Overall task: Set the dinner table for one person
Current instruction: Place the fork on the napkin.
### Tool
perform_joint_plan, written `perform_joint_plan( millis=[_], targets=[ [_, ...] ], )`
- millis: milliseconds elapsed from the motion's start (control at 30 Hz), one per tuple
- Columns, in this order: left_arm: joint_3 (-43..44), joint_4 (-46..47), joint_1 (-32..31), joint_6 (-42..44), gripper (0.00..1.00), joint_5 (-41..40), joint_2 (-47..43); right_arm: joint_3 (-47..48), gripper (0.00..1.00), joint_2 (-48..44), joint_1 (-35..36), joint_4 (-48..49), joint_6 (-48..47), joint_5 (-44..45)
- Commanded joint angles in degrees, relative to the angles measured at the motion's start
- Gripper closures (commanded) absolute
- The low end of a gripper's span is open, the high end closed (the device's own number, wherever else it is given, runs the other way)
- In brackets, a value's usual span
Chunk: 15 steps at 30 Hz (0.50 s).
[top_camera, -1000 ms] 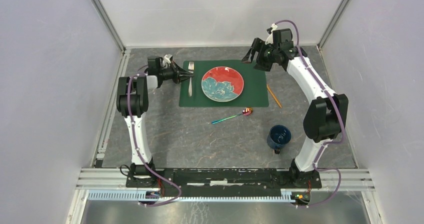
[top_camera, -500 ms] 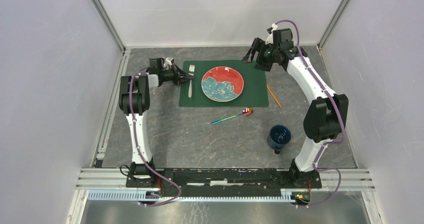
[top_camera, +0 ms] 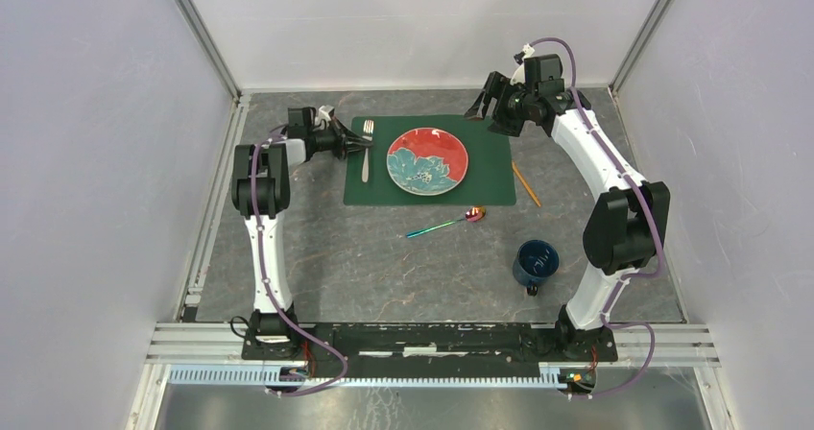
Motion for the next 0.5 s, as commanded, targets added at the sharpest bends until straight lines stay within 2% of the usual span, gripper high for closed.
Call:
perform_joint_plan(
  millis=[0, 100, 400, 467],
  targets=[
    [2.62, -1.83, 0.0, 2.81, 0.98, 1.3, 0.75, -0.18, 0.2, -2.38, -0.26, 1.79, 0.45, 0.4],
    [3.39, -4.29, 0.01, 4.45, 0.95, 0.58, 0.99, -0.17, 0.2, -2.27, -0.26, 1.84, 0.55, 0.32],
    [4.38, -7.63, 0.01, 6.69, 0.63, -0.48, 1.1, -0.15, 0.2, -2.19, -0.26, 1.9, 0.52, 0.26],
    [4.59, -8.39, 0.05, 7.29, 0.6, -0.8, 1.1, -0.17, 0.2, -2.24, -0.26, 1.86, 0.52, 0.31]
  ],
)
